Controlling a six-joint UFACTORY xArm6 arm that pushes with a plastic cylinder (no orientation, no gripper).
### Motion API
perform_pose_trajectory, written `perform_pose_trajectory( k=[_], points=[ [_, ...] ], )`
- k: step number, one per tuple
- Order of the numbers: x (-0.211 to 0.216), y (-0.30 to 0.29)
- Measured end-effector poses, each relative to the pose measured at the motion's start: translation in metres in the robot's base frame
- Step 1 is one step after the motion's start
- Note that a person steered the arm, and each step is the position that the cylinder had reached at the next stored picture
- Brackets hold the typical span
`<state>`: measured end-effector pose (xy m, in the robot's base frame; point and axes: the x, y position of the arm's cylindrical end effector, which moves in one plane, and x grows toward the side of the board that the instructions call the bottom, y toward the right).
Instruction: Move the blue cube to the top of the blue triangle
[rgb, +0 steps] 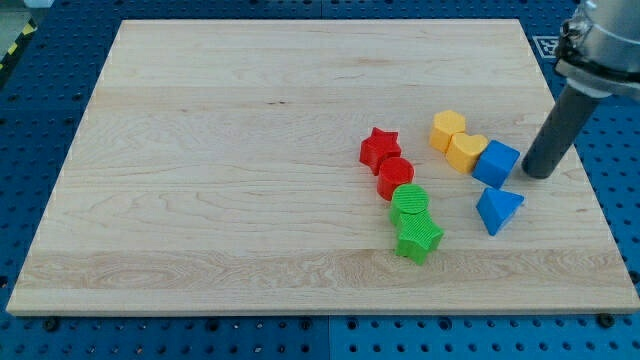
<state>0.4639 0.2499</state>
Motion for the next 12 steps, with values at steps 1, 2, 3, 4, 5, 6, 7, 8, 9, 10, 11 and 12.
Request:
perform_pose_trajectory(
  k=[1, 2, 3, 4, 5, 6, 7, 8, 9, 10, 11, 12],
  points=[
    [-0.008, 0.009],
    [-0.008, -0.026],
    [-0.008, -0.029],
    [0.006, -0.027],
    [0.009, -0.027],
    [0.005, -0.027],
    [-0.011, -0.016],
    [0.022, 0.022],
    [0.036, 0.017],
    [0.009, -0.019],
    [0.004, -0.02],
    [0.004, -0.035]
  ],
)
